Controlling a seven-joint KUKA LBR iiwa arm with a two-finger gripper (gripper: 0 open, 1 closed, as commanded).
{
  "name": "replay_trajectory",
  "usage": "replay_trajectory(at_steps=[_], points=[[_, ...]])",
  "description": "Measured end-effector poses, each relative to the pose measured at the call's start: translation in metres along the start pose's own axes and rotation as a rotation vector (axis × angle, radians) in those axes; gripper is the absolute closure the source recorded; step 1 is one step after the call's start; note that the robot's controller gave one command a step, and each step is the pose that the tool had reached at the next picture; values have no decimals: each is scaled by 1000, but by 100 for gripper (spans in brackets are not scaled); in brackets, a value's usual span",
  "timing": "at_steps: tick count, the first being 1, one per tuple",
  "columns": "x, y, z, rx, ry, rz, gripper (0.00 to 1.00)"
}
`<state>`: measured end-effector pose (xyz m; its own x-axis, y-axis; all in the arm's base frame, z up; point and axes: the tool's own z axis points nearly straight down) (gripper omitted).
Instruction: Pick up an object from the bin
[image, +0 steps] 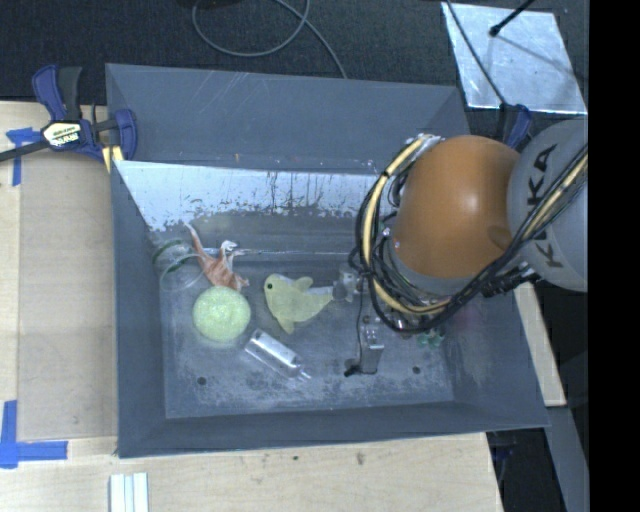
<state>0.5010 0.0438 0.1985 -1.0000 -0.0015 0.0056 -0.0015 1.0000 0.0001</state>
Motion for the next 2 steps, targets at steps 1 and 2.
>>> replay_trajectory(at_steps=[1,2], points=[[-2,0,-4,0,-9,2,0],[-60,13,66,-1,-18,-37,0]])
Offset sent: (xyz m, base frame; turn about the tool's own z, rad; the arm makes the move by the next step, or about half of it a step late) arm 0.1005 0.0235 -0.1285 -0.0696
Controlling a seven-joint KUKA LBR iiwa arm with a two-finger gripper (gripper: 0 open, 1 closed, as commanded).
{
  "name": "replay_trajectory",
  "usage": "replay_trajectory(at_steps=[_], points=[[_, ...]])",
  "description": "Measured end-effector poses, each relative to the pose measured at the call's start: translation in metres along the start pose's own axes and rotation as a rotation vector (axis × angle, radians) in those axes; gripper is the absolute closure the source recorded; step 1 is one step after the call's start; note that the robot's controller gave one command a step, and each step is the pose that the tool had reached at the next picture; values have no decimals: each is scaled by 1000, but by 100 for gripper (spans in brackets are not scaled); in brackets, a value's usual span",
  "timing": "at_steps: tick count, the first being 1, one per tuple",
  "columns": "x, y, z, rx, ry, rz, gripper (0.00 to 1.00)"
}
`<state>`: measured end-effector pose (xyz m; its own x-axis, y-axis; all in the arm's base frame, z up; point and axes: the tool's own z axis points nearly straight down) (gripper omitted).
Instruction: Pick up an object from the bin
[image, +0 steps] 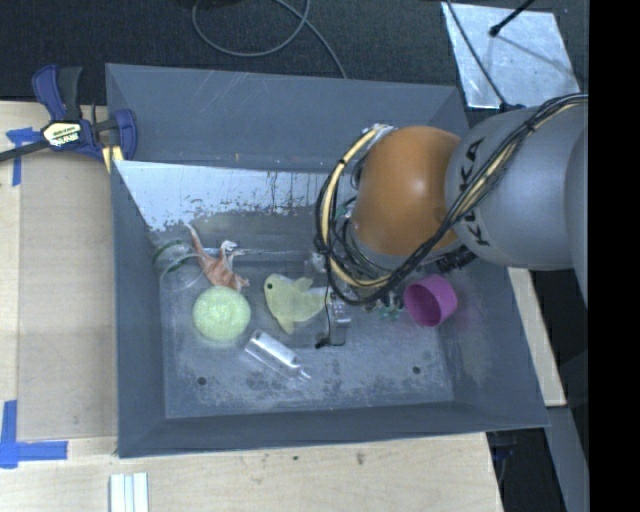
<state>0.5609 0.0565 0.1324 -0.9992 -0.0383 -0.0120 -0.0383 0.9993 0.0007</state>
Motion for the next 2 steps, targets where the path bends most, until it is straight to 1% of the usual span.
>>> replay_trajectory(at_steps=[1,2], points=[[-31,7,-7,0,12,-130,0],[-39,3,-23,0,5,-117,0]])
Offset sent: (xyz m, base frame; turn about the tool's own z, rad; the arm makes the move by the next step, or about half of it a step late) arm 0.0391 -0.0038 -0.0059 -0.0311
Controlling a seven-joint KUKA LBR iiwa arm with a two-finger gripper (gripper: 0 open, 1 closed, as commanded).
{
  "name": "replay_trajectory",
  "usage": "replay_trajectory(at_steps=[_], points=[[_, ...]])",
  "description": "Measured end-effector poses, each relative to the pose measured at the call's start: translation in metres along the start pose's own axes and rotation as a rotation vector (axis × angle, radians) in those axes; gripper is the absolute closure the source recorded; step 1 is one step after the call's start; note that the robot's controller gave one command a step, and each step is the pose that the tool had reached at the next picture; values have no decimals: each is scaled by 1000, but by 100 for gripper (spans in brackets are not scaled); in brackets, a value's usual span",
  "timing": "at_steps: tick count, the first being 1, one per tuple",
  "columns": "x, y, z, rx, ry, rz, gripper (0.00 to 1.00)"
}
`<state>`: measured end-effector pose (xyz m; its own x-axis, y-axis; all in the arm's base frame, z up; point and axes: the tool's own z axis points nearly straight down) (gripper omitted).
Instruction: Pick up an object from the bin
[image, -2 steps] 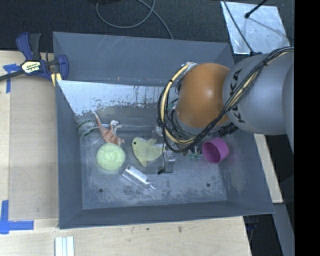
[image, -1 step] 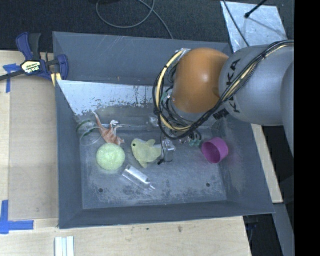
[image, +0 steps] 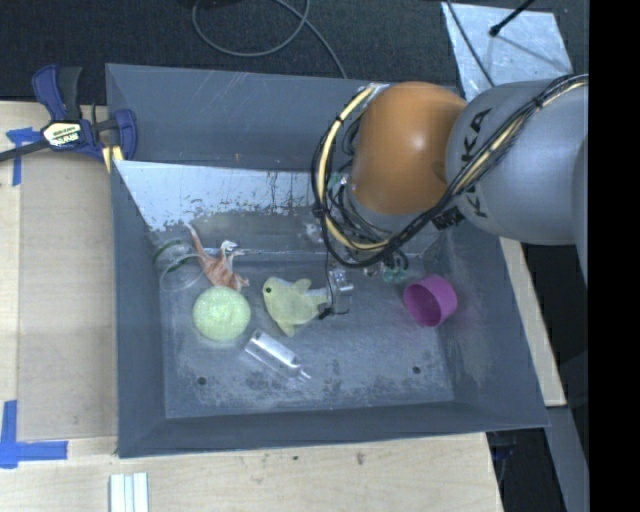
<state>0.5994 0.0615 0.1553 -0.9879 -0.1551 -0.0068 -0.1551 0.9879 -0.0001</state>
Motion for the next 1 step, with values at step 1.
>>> replay_trajectory(at_steps=[1], points=[[-10,1,80,0,1,-8,0]])
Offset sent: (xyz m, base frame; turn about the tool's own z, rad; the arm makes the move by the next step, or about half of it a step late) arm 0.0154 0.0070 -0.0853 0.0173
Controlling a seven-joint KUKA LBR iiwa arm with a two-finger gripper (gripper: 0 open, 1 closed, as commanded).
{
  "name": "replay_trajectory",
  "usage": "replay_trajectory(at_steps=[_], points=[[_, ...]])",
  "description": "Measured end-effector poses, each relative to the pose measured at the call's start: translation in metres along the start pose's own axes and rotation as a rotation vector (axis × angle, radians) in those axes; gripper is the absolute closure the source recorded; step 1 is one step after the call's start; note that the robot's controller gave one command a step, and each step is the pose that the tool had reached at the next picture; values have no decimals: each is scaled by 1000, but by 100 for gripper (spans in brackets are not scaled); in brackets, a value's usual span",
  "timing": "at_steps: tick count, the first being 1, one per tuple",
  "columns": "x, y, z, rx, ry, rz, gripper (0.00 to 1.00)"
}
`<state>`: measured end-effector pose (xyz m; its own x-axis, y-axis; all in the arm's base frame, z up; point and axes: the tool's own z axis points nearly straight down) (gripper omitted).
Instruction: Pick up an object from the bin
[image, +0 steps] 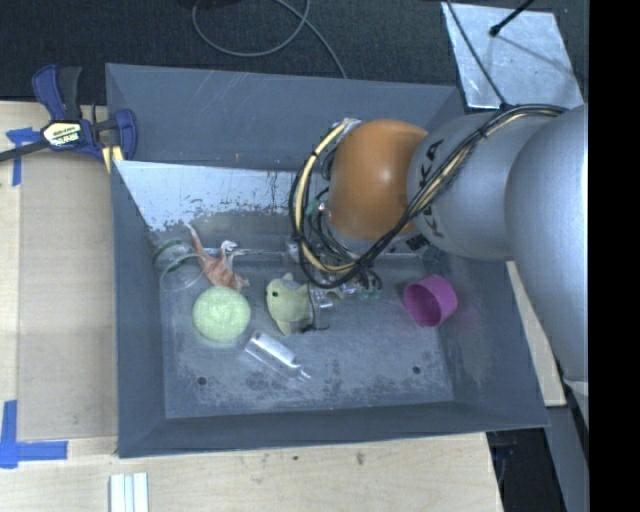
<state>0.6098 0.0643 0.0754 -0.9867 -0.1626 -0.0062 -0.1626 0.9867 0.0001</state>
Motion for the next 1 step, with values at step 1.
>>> replay_trajectory(at_steps=[1], points=[[-6,2,7,0,0,20,100]])
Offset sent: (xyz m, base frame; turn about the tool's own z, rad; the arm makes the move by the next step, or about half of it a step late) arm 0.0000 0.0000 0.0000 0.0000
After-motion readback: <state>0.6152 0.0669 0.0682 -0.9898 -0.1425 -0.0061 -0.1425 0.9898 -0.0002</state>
